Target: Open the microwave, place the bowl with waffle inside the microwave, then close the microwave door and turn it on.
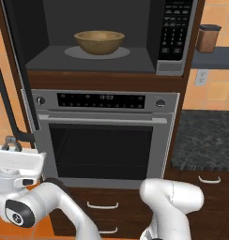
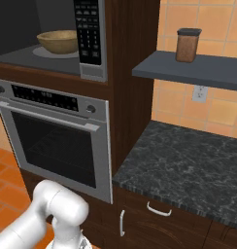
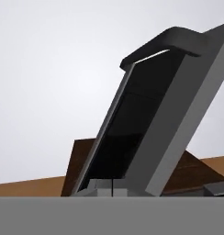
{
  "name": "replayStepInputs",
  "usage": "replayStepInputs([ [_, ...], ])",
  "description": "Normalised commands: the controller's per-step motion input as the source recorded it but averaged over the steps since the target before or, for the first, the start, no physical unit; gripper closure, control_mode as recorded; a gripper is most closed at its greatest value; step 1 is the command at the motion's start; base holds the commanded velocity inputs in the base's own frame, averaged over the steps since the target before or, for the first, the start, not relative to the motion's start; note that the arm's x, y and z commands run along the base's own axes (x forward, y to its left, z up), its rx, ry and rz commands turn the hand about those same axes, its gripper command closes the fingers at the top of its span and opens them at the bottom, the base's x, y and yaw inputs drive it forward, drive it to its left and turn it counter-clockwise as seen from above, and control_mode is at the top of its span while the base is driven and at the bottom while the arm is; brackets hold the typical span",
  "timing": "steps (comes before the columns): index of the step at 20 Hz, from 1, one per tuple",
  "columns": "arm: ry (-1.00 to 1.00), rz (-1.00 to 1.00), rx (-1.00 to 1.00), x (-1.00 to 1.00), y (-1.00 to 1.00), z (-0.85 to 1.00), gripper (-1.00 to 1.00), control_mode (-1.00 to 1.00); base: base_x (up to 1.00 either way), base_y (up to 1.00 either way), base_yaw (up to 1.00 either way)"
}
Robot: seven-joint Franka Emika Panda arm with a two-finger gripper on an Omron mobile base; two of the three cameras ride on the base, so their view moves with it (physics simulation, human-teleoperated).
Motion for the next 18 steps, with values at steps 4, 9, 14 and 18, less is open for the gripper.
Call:
replayStepInputs([
  [4,0.04,0.05,0.00,0.20,0.00,0.48,1.00,-1.00,0.00,0.00,0.00],
  [9,0.06,0.04,0.05,0.08,-0.01,0.57,1.00,-1.00,0.00,0.00,0.00],
  [14,0.04,0.03,0.21,0.00,-0.25,0.70,1.00,-1.00,0.00,0.00,0.00],
  [18,0.04,0.00,0.33,0.00,-0.64,0.86,1.00,-1.00,0.00,0.00,0.00],
])
